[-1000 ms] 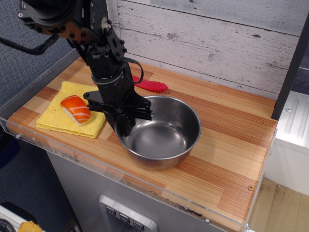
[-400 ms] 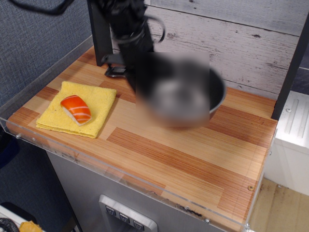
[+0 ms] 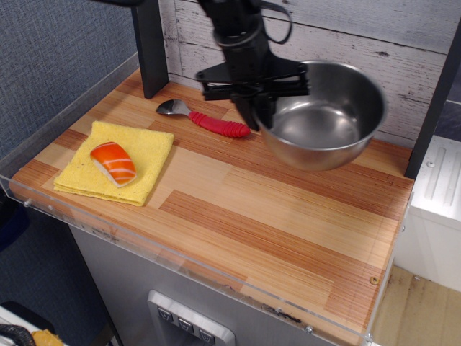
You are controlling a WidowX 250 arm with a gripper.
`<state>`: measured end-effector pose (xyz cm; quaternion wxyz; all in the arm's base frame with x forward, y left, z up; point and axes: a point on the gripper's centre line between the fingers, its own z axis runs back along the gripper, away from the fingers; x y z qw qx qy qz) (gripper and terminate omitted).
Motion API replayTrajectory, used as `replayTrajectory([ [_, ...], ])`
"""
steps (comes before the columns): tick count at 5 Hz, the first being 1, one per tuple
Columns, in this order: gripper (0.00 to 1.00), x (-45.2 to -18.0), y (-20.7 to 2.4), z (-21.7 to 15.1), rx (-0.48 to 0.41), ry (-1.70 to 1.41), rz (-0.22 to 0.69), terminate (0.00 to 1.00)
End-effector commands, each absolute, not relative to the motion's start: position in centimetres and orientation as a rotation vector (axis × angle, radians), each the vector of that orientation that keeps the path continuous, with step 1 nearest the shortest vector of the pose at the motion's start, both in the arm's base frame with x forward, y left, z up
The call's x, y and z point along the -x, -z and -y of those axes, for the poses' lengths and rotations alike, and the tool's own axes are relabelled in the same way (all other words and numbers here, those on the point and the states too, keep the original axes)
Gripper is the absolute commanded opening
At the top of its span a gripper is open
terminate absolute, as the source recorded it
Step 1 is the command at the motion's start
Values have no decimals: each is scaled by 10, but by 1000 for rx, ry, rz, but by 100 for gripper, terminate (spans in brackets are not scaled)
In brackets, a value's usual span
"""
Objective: Put the bowl on the right side of the spoon.
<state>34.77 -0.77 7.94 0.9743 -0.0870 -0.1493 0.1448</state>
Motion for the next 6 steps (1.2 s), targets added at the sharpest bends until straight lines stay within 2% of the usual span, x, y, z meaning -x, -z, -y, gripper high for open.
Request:
replayTrajectory([
  [1,0,-367,-69,21,166,-330,331,0],
  [3,0,-371,-44,25,140,-326,284,0],
  [4,100,-375,-41,30,146,-315,261,0],
  [6,100,-370,-42,27,126,-372,240,0],
])
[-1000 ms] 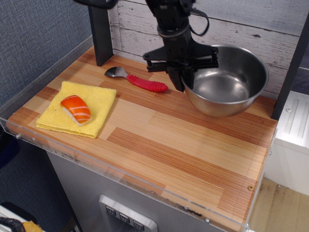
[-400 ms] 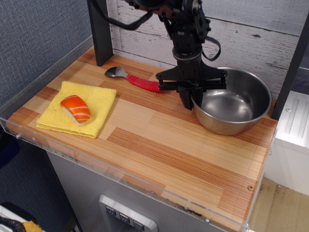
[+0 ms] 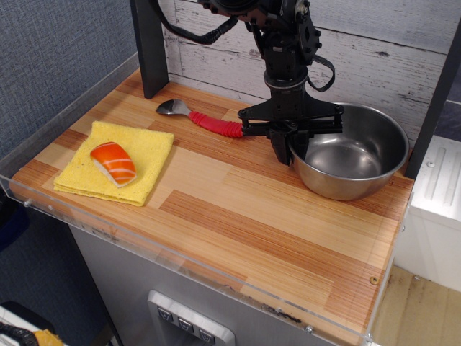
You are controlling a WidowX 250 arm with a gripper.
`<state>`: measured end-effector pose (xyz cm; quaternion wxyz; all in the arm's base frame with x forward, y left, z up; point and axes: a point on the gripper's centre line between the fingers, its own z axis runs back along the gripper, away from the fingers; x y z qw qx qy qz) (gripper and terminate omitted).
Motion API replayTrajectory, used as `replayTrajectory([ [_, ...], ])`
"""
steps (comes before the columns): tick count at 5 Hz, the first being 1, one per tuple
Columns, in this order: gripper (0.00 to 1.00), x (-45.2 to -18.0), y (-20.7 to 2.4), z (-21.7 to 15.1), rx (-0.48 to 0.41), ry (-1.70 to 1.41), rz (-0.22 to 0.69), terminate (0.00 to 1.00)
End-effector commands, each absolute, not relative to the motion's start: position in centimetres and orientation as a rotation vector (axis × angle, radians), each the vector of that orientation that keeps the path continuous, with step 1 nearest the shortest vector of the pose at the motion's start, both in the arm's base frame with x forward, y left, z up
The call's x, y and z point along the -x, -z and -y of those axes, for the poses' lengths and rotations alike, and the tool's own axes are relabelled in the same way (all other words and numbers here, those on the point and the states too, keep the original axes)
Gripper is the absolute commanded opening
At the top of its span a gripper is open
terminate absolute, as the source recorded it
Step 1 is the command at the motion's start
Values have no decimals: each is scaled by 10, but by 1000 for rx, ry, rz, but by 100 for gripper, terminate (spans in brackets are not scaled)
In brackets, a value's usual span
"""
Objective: Put the bowl on the right side of the spoon.
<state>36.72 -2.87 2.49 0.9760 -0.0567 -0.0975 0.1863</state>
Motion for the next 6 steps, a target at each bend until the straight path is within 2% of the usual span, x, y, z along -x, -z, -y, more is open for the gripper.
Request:
replayTrajectory([
  [1,100,-368,-47,27,118,-353,249,0],
  [2,100,-367,-49,27,122,-348,255,0],
  [3,100,-368,-59,27,130,-338,266,0],
  [4,100,-373,-86,32,159,-315,300,0],
  [5,100,-370,-107,33,206,-314,330,0],
  [6,100,-360,-128,27,216,-324,353,0],
])
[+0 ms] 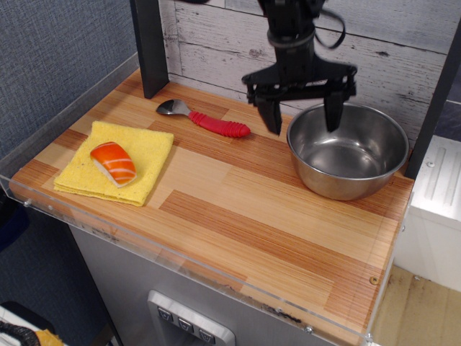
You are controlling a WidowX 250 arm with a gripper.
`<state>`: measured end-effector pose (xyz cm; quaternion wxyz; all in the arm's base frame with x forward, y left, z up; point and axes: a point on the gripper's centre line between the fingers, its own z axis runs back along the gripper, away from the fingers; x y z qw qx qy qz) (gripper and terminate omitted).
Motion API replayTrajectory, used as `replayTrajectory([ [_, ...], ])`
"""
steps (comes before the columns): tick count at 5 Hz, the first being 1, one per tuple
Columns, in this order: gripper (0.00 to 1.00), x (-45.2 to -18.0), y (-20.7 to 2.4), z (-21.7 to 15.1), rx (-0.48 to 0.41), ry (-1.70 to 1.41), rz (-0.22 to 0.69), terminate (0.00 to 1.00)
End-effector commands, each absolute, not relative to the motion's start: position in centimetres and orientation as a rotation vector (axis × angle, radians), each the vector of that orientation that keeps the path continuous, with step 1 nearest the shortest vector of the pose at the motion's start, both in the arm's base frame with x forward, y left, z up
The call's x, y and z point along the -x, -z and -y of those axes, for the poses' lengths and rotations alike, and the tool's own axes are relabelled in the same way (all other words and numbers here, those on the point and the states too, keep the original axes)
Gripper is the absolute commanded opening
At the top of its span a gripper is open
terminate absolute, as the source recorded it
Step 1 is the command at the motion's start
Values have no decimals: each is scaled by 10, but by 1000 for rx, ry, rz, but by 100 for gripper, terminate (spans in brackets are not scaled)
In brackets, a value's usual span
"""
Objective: Put the bowl on the right side of the spoon.
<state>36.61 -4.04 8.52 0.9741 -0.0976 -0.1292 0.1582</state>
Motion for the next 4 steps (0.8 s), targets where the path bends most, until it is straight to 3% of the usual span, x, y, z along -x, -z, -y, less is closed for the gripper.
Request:
replayTrajectory([
  [1,100,-349,-147,20,196,-351,347,0],
  [3,100,-349,-147,20,196,-351,347,0],
  [4,100,-349,-147,20,196,-351,347,100],
])
